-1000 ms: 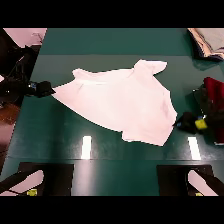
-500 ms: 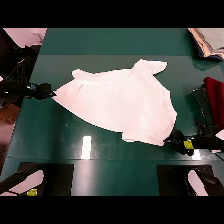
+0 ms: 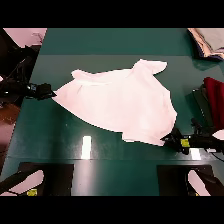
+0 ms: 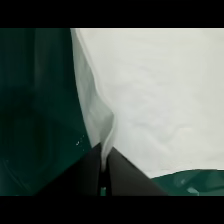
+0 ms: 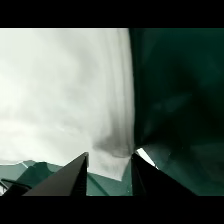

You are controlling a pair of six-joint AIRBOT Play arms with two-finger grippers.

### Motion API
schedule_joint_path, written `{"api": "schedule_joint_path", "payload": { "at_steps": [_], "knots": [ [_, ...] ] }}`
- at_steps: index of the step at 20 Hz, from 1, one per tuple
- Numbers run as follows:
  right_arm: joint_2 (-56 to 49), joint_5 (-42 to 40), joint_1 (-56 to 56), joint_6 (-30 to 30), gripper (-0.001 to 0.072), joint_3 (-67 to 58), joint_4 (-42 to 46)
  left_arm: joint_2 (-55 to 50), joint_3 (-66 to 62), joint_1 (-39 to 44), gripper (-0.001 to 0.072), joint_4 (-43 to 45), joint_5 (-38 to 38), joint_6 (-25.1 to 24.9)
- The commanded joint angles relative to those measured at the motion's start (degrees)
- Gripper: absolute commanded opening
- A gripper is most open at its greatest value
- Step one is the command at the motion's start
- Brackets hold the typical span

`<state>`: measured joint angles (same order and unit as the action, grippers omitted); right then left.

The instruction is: Fold the shirts.

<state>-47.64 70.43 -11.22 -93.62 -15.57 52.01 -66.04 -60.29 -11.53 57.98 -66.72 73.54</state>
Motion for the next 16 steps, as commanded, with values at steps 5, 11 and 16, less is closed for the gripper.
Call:
{"api": "schedule_joint_path", "payload": {
  "at_steps": [5, 11, 16],
  "knots": [
    [-3.63, 2.84, 0.04, 3.32, 0.0015, -6.58, 2.14, 0.15, -0.09, 0.00, 0.0026, -0.04, -0.33, -0.02],
    [5.88, -6.36, 0.04, 3.26, 0.0014, -28.94, 3.50, 4.81, -11.19, 0.00, 0.0026, -0.63, 1.77, 3.96],
    [1.29, -11.13, 0.04, 7.52, 0.0014, -58.16, 1.46, 9.66, -32.79, 0.00, 0.0026, -14.08, 2.95, 3.96]
  ]
}}
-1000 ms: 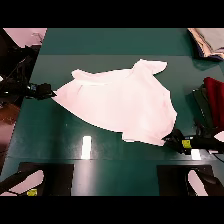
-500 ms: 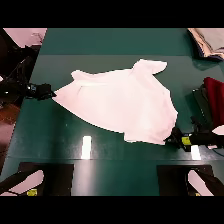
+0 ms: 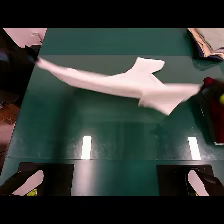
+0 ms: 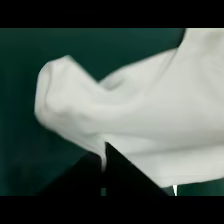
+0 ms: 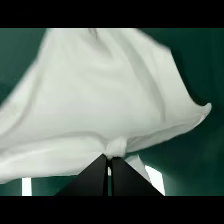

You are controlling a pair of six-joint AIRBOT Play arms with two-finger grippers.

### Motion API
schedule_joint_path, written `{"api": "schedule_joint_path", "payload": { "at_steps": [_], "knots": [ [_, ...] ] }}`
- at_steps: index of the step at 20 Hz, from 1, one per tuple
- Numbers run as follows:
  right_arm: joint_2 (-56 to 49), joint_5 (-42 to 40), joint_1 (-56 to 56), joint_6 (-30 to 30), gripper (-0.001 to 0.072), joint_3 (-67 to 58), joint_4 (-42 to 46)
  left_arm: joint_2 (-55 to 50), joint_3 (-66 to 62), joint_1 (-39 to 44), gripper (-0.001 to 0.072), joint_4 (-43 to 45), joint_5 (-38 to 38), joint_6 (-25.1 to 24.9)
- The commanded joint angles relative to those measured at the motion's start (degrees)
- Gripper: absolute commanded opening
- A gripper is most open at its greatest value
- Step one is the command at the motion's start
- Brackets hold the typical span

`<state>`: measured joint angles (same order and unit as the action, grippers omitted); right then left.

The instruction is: Fold the shirts.

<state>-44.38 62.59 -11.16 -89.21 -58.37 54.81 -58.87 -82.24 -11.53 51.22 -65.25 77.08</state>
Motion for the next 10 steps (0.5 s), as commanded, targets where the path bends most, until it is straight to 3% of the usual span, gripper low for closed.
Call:
{"api": "schedule_joint_path", "payload": {
  "at_steps": [1, 6, 10],
  "knots": [
    [-3.63, -3.28, -0.02, 4.07, 0.0013, -22.34, -1.22, 3.15, -15.32, 0.00, 0.0026, -7.78, 2.47, 0.42],
    [-8.94, -3.17, -0.02, 7.34, 0.0014, -51.78, 1.42, 5.62, -37.59, 0.00, 0.0027, -7.52, 4.85, 0.44],
    [-7.39, -3.34, -0.02, 7.56, 0.0014, -62.18, 7.80, 10.67, -41.09, 0.00, 0.0026, -8.50, 6.82, 0.48]
  ]
}}
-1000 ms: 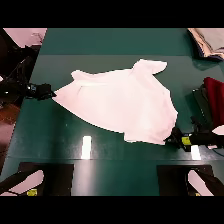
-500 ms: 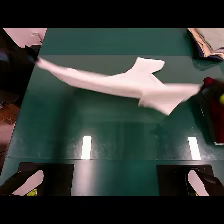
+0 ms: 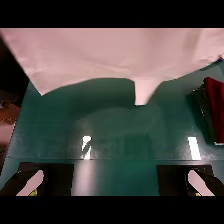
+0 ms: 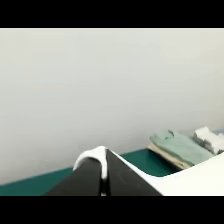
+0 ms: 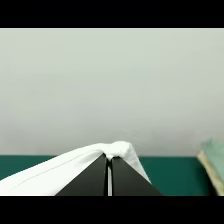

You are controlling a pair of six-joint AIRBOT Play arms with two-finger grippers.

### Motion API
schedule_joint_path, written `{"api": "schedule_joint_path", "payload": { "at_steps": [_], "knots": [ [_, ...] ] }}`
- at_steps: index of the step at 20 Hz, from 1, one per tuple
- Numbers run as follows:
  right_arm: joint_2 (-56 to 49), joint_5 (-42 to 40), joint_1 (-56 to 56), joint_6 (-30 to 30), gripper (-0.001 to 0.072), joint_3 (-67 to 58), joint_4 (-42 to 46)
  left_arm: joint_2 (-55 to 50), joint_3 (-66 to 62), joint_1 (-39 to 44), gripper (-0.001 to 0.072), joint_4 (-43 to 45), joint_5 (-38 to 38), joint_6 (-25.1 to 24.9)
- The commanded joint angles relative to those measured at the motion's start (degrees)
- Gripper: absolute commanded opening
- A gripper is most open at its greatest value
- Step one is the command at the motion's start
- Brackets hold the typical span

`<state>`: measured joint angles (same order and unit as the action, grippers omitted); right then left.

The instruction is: Fold the shirts.

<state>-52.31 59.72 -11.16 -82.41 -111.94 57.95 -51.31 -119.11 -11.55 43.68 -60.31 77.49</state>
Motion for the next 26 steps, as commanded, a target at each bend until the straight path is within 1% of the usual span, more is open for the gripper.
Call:
{"api": "schedule_joint_path", "payload": {
  "at_steps": [1, 3, 5, 6, 8, 9, 10, 11, 13, 15, 16, 17, 19, 20, 22, 24, 26],
  "knots": [
    [2.45, -1.53, -0.02, 0.96, 0.0013, -7.82, 6.60, 4.63, -4.20, 0.02, 0.0027, -1.77, 2.80, 0.07],
    [7.23, -5.40, -0.04, 1.09, 0.0013, -3.19, 10.40, 7.13, -4.22, 0.02, 0.0026, -3.96, 4.94, 0.07],
    [11.96, -7.54, -0.02, 1.07, 0.0013, 0.98, 14.36, 8.90, -4.17, 0.02, 0.0026, -6.73, 5.68, 0.17],
    [13.42, -7.65, -0.13, 1.05, 0.0012, 2.29, 15.26, 9.07, -4.20, 0.02, 0.0025, -7.54, 5.01, 1.11],
    [14.73, -6.19, -0.13, 1.05, 0.0011, 3.74, 15.23, 8.41, -3.17, 0.02, 0.0024, -6.21, 1.42, 5.35],
    [14.01, -3.85, -0.13, 0.96, 0.0010, 3.63, 15.15, 7.93, -0.81, 0.02, 0.0024, -4.00, -0.68, 7.67],
    [12.04, -0.04, -0.13, -0.33, 0.0010, 2.43, 15.08, 7.37, 2.51, 0.02, 0.0024, -2.12, -2.73, 9.70],
    [8.68, 5.55, -0.13, -1.44, 0.0011, 0.24, 15.08, 6.51, 7.02, 0.02, 0.0024, -0.37, -4.79, 10.75],
    [0.83, 17.57, -0.13, -3.37, 0.0011, -4.28, 15.06, 4.02, 16.55, 0.02, 0.0024, 1.73, -8.48, 11.06],
    [-8.85, 29.62, -0.02, -5.27, 0.0011, -6.93, 15.06, 0.20, 26.27, 0.02, 0.0025, 1.86, -11.13, 10.82],
    [-12.92, 33.59, 0.42, -6.19, 0.0011, -6.23, 15.17, -2.14, 30.49, 0.02, 0.0025, 1.84, -12.33, 10.43],
    [-16.65, 35.58, 1.25, -6.16, 0.0011, -3.74, 15.32, -4.81, 34.60, 0.02, 0.0025, 2.14, -13.29, 9.81],
    [-22.95, 35.63, 3.02, -6.16, 0.0011, 2.62, 15.47, -10.56, 40.92, 0.04, 0.0025, 2.84, -13.40, 8.39],
    [-26.18, 34.56, 4.09, -6.16, 0.0011, 5.62, 15.63, -13.92, 42.93, 0.02, 0.0025, 3.39, -12.46, 7.56],
    [-31.80, 31.04, 5.84, -6.10, 0.0011, 10.12, 15.63, -20.44, 44.24, 0.04, 0.0025, 3.89, -9.22, 7.43],
    [-36.76, 25.20, 7.19, -6.05, 0.0011, 12.96, 15.63, -26.27, 44.24, 0.04, 0.0026, 3.23, -3.06, 4.11],
    [-41.27, 19.58, 7.82, -6.05, 0.0011, 12.28, 15.63, -30.80, 44.22, 0.04, 0.0025, -0.50, 4.72, -0.31]
  ]
}}
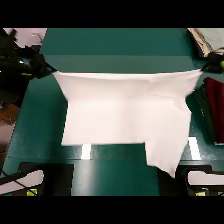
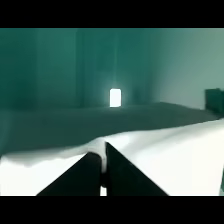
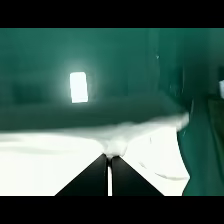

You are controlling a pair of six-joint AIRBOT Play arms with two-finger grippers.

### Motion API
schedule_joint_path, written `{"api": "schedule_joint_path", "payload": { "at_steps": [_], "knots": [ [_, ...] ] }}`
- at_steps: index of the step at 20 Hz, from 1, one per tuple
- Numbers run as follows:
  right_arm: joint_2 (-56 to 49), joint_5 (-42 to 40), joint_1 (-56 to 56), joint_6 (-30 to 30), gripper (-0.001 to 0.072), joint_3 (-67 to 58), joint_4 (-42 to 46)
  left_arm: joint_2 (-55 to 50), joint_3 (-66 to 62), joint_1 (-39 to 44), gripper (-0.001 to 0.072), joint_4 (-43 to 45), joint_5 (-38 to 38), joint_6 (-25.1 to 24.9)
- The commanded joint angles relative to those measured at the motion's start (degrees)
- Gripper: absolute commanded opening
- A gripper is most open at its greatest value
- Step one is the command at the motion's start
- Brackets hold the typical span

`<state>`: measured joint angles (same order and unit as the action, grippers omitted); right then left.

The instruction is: Fold the shirts.

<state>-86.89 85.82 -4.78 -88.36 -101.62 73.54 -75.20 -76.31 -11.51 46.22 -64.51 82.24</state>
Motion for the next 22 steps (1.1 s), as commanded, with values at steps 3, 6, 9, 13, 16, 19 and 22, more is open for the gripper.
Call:
{"api": "schedule_joint_path", "payload": {
  "at_steps": [3, 6, 9, 13, 16, 19, 22],
  "knots": [
    [-11.93, -13.51, 1.51, -0.11, 0.0011, -3.34, -0.02, -10.95, 0.02, 1.27, 0.0025, -7.58, 17.14, -9.81],
    [-14.51, -19.43, 1.57, -0.11, 0.0011, -8.61, -0.02, -13.79, -3.50, 5.31, 0.0025, -7.43, 23.26, -14.80],
    [-14.82, -20.94, 1.53, -0.09, 0.0011, -9.92, 0.07, -14.58, -4.31, 7.61, 0.0026, -5.99, 28.96, -15.65],
    [-14.67, -14.40, 2.10, 2.99, 0.0011, -7.02, 0.15, -14.56, -4.28, 7.37, 0.0025, -0.50, 23.26, -15.06],
    [-12.15, -12.52, 2.29, 3.80, 0.0011, 0.42, 0.28, -14.58, -4.11, 7.48, 0.0025, 6.29, 15.15, -14.47],
    [-7.63, -14.32, 2.27, 3.67, 0.0011, 10.12, 3.13, -14.80, -4.09, 7.48, 0.0026, 13.84, 10.43, -9.40],
    [-3.52, -17.49, 2.27, 3.45, 0.0011, 19.10, 4.50, -15.98, -4.09, 7.48, 0.0026, 15.56, 7.37, -7.02]
  ]
}}
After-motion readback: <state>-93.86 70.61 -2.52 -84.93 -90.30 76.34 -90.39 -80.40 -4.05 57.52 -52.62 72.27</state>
